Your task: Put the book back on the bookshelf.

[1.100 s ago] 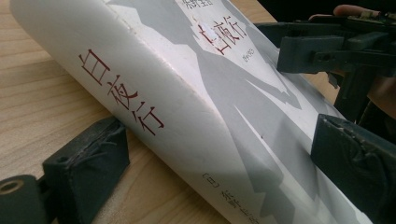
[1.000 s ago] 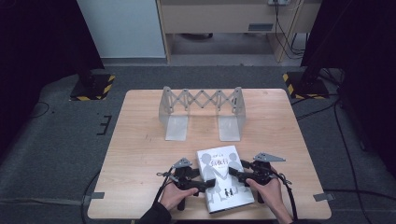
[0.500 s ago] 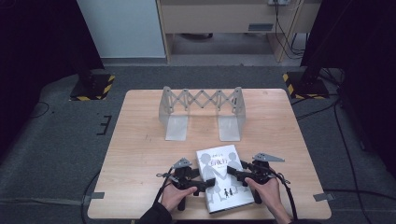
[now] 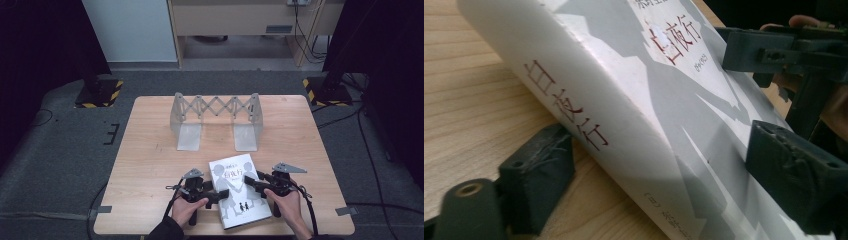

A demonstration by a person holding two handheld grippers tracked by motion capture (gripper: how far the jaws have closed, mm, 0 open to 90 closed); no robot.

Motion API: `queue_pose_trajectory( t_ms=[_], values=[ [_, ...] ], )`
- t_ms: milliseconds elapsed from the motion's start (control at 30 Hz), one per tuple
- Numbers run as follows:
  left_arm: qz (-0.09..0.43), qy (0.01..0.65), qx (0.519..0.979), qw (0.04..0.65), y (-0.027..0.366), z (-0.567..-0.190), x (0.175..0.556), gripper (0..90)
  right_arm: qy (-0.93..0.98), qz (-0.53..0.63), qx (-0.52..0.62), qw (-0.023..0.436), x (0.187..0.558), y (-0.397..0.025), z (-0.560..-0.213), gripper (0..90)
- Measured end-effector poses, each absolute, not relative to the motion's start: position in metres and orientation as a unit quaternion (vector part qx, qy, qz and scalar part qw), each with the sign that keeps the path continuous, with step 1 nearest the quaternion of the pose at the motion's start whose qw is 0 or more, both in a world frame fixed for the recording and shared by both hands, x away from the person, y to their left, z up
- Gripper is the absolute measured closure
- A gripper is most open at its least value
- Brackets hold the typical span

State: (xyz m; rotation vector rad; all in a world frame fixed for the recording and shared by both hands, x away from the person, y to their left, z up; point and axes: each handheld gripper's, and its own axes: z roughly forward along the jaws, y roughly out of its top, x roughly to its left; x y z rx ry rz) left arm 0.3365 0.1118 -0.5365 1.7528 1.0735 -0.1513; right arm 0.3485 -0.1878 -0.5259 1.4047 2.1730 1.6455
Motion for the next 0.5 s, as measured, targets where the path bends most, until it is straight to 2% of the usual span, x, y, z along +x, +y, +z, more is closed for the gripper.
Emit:
queue_pose_trajectory(
  t_ms=[333,500],
  values=[
    [-0.035,0.42,0.742,0.521,0.112,-0.525,0.336,14.8,0.691,0.566,0.447,0.051,0.347,-0.189,-0.52,50.2],
    [-0.036,0.424,0.734,0.529,0.115,-0.524,0.338,18.0,0.685,0.578,0.439,0.059,0.347,-0.19,-0.517,52.8]
  ],
)
